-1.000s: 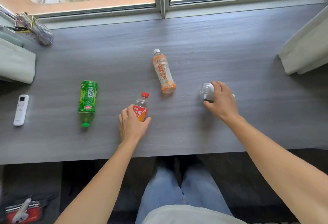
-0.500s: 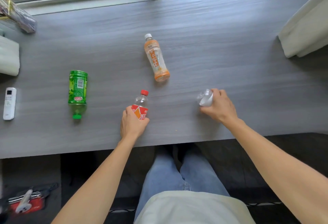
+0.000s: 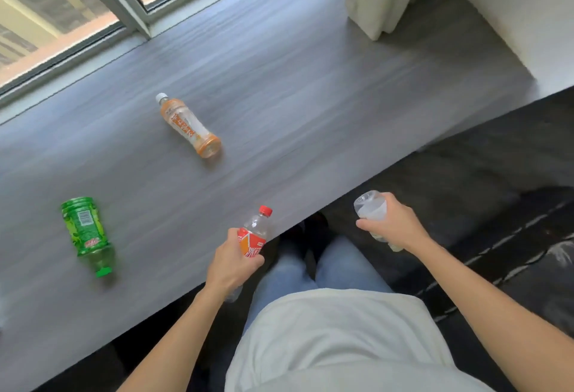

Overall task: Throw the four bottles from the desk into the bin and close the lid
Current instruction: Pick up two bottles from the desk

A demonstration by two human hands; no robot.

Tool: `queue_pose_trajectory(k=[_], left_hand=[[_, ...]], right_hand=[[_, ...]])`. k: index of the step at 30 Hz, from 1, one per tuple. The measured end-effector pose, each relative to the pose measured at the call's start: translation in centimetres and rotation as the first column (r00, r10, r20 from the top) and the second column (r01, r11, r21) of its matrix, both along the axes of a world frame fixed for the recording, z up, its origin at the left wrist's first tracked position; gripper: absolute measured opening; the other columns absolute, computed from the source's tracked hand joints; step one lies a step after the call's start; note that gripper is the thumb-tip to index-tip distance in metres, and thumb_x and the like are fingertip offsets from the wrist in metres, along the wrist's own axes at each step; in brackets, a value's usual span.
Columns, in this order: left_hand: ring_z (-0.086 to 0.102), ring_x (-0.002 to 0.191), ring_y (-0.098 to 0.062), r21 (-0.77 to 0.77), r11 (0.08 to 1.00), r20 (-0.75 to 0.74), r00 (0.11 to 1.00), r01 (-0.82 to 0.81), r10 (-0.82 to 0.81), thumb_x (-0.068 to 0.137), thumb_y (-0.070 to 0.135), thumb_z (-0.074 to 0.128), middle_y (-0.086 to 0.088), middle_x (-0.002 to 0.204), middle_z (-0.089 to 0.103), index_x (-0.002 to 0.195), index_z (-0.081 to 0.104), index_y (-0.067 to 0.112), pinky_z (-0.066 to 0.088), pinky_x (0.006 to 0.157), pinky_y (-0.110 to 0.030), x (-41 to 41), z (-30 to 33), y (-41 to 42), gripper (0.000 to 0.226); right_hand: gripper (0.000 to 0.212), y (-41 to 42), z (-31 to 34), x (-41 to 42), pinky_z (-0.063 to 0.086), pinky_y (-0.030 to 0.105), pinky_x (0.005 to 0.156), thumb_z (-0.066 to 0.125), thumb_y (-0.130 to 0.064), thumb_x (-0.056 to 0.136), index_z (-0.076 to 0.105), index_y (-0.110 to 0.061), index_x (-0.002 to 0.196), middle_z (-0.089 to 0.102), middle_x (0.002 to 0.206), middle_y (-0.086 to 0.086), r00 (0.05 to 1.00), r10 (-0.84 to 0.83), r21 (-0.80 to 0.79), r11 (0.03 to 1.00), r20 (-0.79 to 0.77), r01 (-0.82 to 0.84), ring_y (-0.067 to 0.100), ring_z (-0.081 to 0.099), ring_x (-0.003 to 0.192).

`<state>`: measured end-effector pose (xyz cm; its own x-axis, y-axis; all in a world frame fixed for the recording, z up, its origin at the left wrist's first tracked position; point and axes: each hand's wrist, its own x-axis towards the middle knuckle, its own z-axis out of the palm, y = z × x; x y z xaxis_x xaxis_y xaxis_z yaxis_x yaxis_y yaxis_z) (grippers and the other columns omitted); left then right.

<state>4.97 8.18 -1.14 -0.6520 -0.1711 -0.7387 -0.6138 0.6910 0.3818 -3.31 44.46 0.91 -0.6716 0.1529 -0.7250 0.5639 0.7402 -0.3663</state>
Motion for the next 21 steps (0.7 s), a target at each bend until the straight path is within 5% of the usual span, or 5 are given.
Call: queue_pose_trajectory(k=[5, 12, 16, 19, 21], left_hand=[[0.061, 0.077, -0.009, -0.002, 0.952, 0.016, 0.952, 0.306, -0.306, 0.065, 0.062, 0.07, 0.013, 0.092, 0.06, 0.112, 0.038, 0.036, 0.051, 0.061, -0.028, -1.8, -0.4, 1.6, 0.062], [0.061, 0.074, -0.008, 0.028, 0.764, 0.009, 0.764, 0.644, -0.645, 0.061, 0.059, 0.068, 0.013, 0.089, 0.062, 0.109, 0.045, 0.038, 0.056, 0.065, -0.033, -5.2, -1.3, 10.4, 0.058], [0.061, 0.077, -0.009, 0.083, 0.632, 0.001, 0.634, 0.77, -0.773, 0.064, 0.059, 0.073, 0.011, 0.094, 0.062, 0.111, 0.043, 0.036, 0.054, 0.06, -0.026, -7.6, -1.3, 18.2, 0.06], [0.061, 0.076, -0.008, 0.067, 0.529, -0.031, 0.532, 0.846, -0.846, 0.063, 0.061, 0.073, 0.01, 0.094, 0.062, 0.111, 0.042, 0.036, 0.049, 0.059, -0.024, -9.3, -1.1, 24.8, 0.063], [0.061, 0.075, -0.007, 0.049, 0.476, -0.045, 0.478, 0.878, -0.877, 0.062, 0.063, 0.072, 0.01, 0.092, 0.062, 0.11, 0.042, 0.035, 0.051, 0.06, -0.028, -10.3, -1.1, 29.5, 0.064]], right_hand=[[0.03, 2.9, -0.4, 8.5, 0.042, 0.019, 0.04, 0.065, -0.051, 0.054, 0.046, -0.035, 0.071, 0.057, 0.052, -0.009, 0.954, -0.298, 0.038, 0.954, 0.034, 0.296, 0.011, 0.053, 0.046], [0.036, 6.1, -1.8, 24.1, 0.044, 0.029, 0.061, 0.078, -0.046, 0.055, 0.053, -0.026, 0.07, 0.057, 0.068, -0.012, 0.69, -0.723, -0.037, 0.689, 0.037, 0.724, 0.014, 0.055, 0.067], [0.036, 6.8, -2.5, 30.8, 0.054, 0.042, 0.083, 0.09, -0.025, 0.066, 0.061, -0.023, 0.088, 0.07, 0.089, 0.002, 0.418, -0.905, -0.041, 0.416, 0.077, 0.909, 0.021, 0.067, 0.084], [0.036, 8.3, -2.8, 33.5, 0.048, 0.034, 0.077, 0.091, -0.023, 0.068, 0.06, -0.02, 0.086, 0.066, 0.087, 0.0, 0.3, -0.946, -0.037, 0.298, 0.125, 0.954, 0.017, 0.062, 0.08], [0.033, 10.6, -2.8, 34.4, 0.043, 0.028, 0.063, 0.088, -0.021, 0.071, 0.055, -0.022, 0.063, 0.061, 0.066, -0.006, 0.29, -0.949, -0.141, 0.273, 0.12, 0.952, 0.009, 0.052, 0.06]])
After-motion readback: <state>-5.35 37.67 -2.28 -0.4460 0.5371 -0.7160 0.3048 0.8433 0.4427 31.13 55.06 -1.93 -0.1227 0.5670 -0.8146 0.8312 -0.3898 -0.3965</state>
